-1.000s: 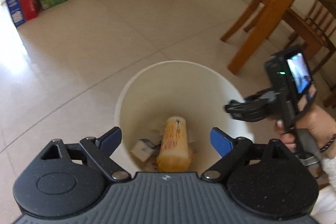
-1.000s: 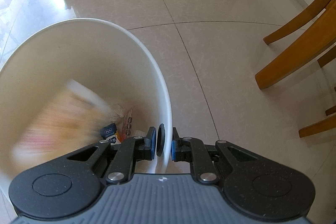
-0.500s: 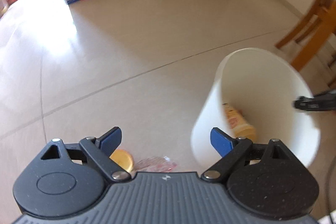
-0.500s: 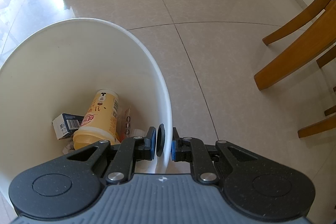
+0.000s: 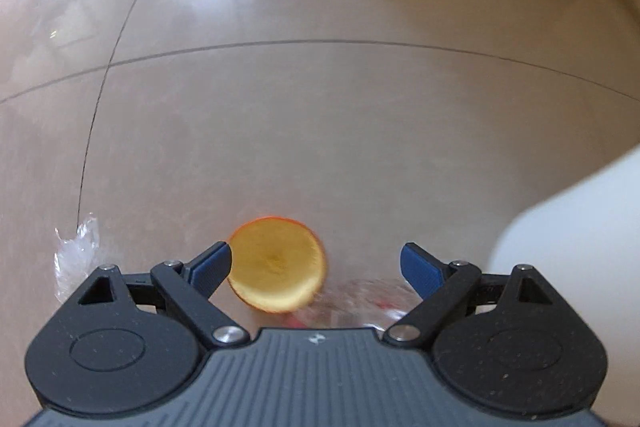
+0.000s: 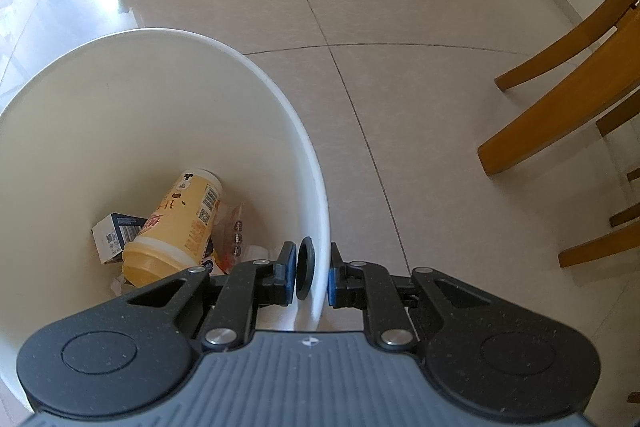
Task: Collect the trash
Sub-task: 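Move the left gripper to the second orange half, then grasp the second orange half with the left gripper, then carry the orange half over the wastebasket and open the left gripper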
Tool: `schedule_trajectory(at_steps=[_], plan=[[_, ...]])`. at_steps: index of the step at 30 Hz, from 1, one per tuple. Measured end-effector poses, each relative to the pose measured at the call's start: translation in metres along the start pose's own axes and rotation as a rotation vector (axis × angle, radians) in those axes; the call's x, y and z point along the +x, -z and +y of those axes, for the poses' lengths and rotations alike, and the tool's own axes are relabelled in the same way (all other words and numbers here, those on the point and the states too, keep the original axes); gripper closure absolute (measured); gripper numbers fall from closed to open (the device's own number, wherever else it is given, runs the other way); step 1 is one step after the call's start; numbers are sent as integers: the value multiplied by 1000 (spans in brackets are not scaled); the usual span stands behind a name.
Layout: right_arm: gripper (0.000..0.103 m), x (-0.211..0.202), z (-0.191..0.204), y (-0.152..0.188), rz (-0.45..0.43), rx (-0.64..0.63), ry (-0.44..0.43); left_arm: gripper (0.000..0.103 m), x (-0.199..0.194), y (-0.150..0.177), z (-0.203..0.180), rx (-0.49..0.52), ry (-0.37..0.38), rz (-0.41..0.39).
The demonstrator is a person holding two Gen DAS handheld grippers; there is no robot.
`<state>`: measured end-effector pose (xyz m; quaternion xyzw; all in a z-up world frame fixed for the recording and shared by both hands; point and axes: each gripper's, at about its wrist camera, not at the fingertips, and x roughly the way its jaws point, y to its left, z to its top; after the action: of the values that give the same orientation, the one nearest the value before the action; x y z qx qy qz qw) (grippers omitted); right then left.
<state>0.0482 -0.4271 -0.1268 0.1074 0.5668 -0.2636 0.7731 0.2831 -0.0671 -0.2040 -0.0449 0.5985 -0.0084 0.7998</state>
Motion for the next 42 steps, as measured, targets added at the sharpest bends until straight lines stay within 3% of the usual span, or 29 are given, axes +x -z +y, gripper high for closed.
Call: schedule_trajectory(at_steps=[5, 10, 14, 21, 28, 32, 42], plan=[[85, 1, 0, -1, 2, 2, 4, 12, 39, 3, 7, -53, -15, 57], [85, 1, 0, -1, 3, 5, 5, 12, 61, 5, 12, -84, -62, 60], [85, 2, 0, -1, 2, 6, 4, 12, 70, 9, 14, -92, -112, 61], [85, 3, 1, -1, 7, 1, 5, 13, 76, 5, 29, -114, -125, 72], [85, 3, 1, 0, 8, 4, 7, 14, 72, 5, 51, -171, -75, 92], [85, 4, 2, 0, 9, 3, 11, 26, 76, 11, 48, -188, -28, 113], [85, 4, 0, 0, 12, 10, 3, 33, 59, 7, 44, -58, -65, 101]])
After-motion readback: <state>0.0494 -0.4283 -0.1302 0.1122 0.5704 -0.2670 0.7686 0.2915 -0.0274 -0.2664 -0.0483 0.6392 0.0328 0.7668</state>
